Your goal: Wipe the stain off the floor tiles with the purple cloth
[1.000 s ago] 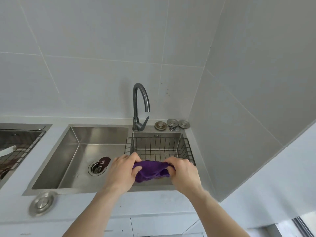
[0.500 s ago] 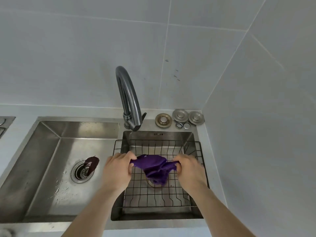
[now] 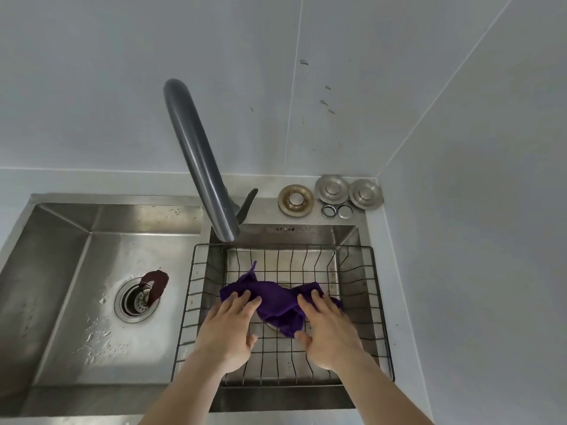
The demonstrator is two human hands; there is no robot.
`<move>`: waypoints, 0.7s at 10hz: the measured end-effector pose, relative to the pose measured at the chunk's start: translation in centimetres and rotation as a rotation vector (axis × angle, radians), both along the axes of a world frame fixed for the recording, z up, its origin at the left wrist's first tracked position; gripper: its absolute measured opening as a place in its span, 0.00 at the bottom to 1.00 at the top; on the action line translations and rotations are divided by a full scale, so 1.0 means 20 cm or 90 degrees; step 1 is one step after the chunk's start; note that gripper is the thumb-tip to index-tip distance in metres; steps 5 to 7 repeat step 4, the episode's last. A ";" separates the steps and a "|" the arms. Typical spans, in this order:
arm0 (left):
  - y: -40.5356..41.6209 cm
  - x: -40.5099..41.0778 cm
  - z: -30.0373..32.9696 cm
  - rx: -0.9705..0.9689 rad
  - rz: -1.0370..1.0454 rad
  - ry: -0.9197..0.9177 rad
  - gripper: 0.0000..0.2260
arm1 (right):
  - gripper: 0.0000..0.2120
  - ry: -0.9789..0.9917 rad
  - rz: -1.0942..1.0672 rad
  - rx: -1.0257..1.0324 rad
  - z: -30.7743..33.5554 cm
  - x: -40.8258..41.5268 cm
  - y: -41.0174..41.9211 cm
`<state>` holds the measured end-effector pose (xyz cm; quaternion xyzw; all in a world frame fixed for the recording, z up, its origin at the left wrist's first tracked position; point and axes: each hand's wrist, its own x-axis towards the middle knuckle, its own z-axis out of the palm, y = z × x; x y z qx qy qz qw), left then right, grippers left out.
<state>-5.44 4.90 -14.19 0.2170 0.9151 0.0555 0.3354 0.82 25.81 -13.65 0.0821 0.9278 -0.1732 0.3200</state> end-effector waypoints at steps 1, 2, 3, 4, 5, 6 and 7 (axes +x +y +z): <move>0.00 -0.01 0.03 0.011 0.003 0.025 0.31 | 0.34 0.015 -0.009 -0.001 0.02 -0.01 0.01; -0.02 0.01 0.11 0.021 0.005 0.044 0.31 | 0.34 0.035 -0.021 -0.001 0.09 0.01 0.00; -0.03 0.04 0.19 0.033 0.011 0.072 0.31 | 0.32 0.068 -0.032 -0.002 0.18 0.05 -0.01; -0.06 0.07 0.28 0.051 0.007 0.096 0.30 | 0.31 0.097 -0.035 0.007 0.28 0.11 -0.03; -0.06 0.07 0.28 0.051 0.007 0.096 0.30 | 0.31 0.097 -0.035 0.007 0.28 0.11 -0.03; -0.06 0.07 0.28 0.051 0.007 0.096 0.30 | 0.31 0.097 -0.035 0.007 0.28 0.11 -0.03; -0.06 0.07 0.28 0.051 0.007 0.096 0.30 | 0.31 0.097 -0.035 0.007 0.28 0.11 -0.03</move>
